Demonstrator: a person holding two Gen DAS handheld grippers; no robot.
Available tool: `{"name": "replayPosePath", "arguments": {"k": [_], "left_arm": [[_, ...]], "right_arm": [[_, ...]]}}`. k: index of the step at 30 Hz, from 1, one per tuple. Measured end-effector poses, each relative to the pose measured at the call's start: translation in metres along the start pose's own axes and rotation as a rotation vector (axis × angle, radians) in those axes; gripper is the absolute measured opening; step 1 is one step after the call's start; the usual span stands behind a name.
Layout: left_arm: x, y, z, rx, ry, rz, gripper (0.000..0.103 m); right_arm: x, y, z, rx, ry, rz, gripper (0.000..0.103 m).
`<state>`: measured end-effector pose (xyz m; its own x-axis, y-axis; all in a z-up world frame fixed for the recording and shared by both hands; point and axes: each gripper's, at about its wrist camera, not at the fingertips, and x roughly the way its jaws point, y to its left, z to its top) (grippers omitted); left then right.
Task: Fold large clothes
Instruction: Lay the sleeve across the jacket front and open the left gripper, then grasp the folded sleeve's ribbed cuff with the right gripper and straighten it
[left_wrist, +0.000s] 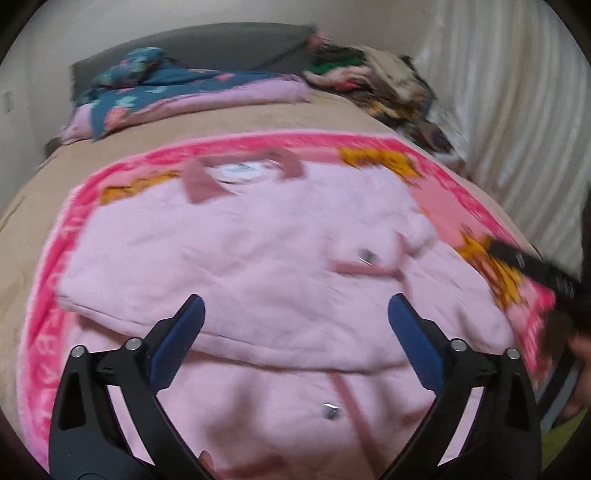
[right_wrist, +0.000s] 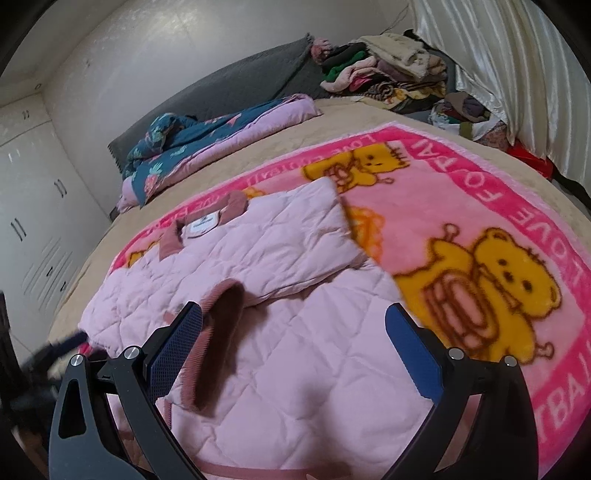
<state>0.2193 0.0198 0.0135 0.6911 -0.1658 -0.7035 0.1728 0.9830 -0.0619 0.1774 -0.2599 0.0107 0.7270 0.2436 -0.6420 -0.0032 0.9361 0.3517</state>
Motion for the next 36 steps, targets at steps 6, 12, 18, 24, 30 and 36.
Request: {"name": "replayPosePath", "arguments": {"k": [6,12,18,24,30,36], "left_arm": [[-0.004,0.061,0.035,-0.086,-0.08,0.098,0.093],[-0.008,0.127,0.057,-0.246,-0.106,0.101,0.093],[-0.003,0.159,0.051,-0.31,-0.115,0.112,0.093],[-0.001,0.182,0.046,-0.339,-0.112,0.13,0.093],[-0.002,0.196,0.043,-0.366,-0.125,0.145,0.093],[-0.003,0.212,0.038,-0.458,-0.139,0.111,0.093]], "right_arm": [[0.028,0.043,-0.012,-0.073,0.091,0.068,0.099],[0.057,0.073,-0.027,-0.082,0.184,0.125,0.099],[0.09,0.088,-0.035,-0.076,0.254,0.129,0.099],[0.109,0.081,-0.041,-0.008,0.257,0.142,0.099],[0.109,0.078,-0.039,0.018,0.215,0.215,0.079],[0.104,0.09,-0.037,-0.036,0.193,0.299,0.033]]}}
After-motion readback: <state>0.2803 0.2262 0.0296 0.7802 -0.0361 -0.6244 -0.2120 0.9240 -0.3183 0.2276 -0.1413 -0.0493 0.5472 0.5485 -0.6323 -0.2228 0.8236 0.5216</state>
